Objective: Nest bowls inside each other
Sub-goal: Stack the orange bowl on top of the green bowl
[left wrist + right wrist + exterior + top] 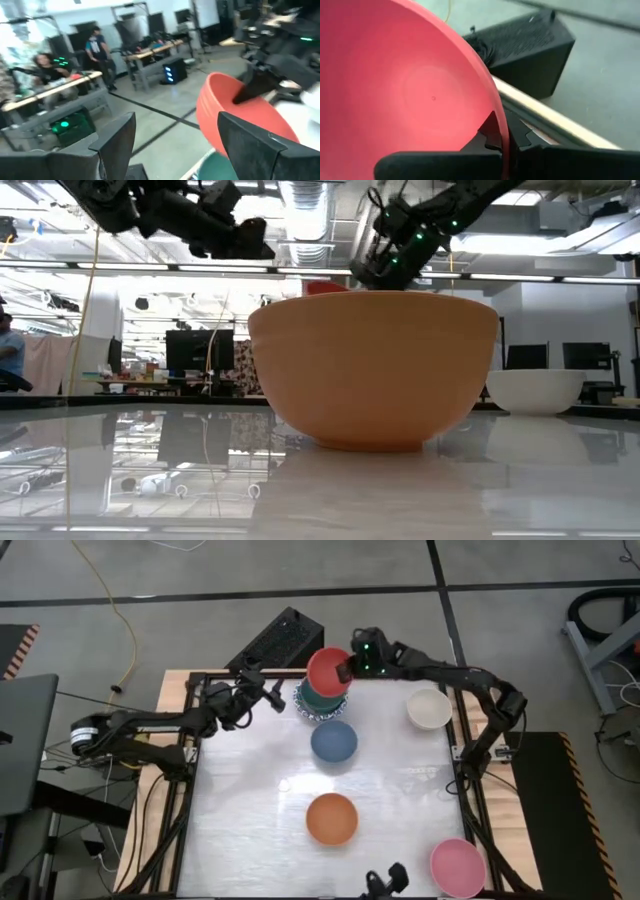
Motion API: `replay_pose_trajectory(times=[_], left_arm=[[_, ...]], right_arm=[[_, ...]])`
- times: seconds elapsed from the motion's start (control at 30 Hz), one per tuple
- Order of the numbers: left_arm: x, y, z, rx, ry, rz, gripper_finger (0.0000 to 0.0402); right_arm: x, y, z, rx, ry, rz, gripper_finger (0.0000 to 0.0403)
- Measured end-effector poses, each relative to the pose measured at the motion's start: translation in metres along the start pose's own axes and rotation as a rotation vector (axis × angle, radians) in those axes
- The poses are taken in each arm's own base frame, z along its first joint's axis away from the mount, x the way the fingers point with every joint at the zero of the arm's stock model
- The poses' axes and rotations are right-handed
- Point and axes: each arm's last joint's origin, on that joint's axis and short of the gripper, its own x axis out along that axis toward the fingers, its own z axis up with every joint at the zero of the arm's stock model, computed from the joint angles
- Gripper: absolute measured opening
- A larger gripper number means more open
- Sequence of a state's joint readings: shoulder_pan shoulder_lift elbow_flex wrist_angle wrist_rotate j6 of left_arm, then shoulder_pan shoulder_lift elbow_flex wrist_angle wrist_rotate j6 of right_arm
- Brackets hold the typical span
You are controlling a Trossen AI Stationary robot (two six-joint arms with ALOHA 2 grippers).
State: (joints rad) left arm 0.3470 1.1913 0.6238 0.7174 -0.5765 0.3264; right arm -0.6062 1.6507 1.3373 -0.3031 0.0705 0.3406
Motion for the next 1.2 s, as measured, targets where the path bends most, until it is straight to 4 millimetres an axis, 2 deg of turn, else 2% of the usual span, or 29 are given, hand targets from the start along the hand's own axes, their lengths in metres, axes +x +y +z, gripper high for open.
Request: replay_pose_trajectory(times=[0.2,0.43,0.6,0.97,1.2], left_arm=[[-0.02,0.011,0.012,-0.077,0.021,-0.192,0.027],[-0.035,0.019,0.014,-0.126,0.086,-0.324,0.027],[-0.039,0.019,0.008,-0.101,0.15,-0.355,0.027],[-0.041,0.017,-0.002,-0.068,0.248,-0.37,0.027],[-0.043,0.016,-0.007,-0.044,0.306,-0.38,0.027]], right_arm=[[0.002,-0.024,0.005,0.087,0.067,0.105,0.0008],[0.021,-0.031,0.003,0.157,0.089,0.178,0.0008],[0.037,-0.03,0.002,0.166,0.167,0.181,0.0008],[0.051,-0.023,0.033,0.122,0.341,0.093,0.0008],[0.069,-0.015,0.036,0.102,0.411,0.078,0.0008]])
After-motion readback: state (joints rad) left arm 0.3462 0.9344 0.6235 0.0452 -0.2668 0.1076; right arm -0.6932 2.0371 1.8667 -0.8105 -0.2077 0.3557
